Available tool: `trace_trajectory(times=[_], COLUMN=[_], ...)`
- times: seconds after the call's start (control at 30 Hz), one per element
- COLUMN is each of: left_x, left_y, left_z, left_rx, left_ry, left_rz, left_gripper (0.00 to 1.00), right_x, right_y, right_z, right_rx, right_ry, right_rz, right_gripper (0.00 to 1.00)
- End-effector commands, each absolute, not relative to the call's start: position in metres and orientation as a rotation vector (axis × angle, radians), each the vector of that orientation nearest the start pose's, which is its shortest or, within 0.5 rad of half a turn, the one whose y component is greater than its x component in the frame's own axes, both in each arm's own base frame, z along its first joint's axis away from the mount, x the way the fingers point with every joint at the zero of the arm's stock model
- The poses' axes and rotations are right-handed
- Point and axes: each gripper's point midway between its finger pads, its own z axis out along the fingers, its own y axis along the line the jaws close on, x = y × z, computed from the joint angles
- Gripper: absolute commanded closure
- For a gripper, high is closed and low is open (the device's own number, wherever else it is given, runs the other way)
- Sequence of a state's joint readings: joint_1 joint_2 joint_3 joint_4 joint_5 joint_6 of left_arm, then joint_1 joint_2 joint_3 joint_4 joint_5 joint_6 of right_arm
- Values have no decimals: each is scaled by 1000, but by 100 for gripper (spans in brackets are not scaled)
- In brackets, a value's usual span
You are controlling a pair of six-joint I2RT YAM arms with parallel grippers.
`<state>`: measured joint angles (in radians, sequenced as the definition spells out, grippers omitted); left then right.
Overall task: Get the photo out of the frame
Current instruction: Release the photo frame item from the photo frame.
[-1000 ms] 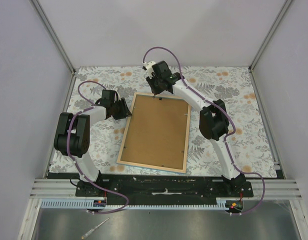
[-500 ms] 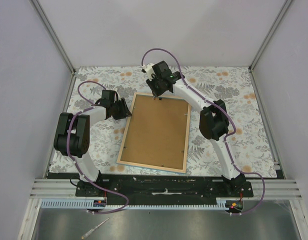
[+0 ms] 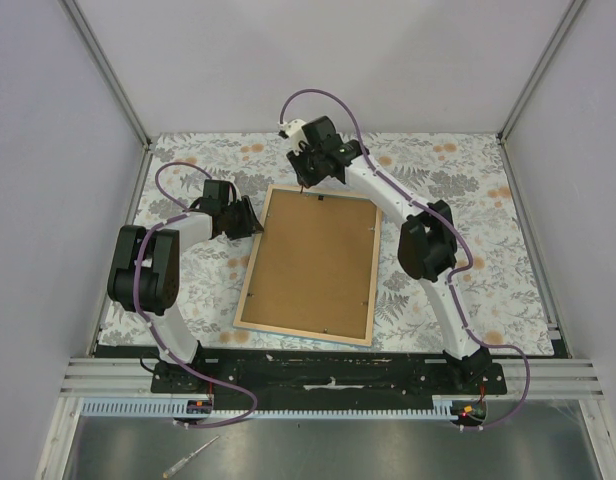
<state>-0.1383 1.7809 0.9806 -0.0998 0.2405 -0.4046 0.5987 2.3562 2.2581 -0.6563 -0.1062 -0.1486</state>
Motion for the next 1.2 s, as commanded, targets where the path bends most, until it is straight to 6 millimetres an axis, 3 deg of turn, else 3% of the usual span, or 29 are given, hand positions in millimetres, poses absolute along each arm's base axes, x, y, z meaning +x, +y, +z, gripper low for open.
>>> trace_trajectory(times=[0.0,0.13,0.33,0.6,0.93,1.17], left_x=[381,381,381,381,381,381], left_y=[-100,-99,-99,-98,-96,-94], left_z=[10,10,10,9,10,11], left_rx=[-310,-313,-313,-316,-322,-328], left_ry=[2563,2561,2561,2563,2562,2559], left_rz=[-468,-467,-465,-458,-455,-452], left_gripper=[51,51,51,51,51,51], right_x=[511,514,520,520,502,510], right_y=[360,360,360,350,338,328], right_z=[153,136,128,127,126,131], right_rx=[-872,-888,-892,-903,-963,-914], right_ry=[2095,2113,2113,2121,2158,2163], right_rz=[317,294,270,222,213,160], right_gripper=[100,100,100,100,100,100])
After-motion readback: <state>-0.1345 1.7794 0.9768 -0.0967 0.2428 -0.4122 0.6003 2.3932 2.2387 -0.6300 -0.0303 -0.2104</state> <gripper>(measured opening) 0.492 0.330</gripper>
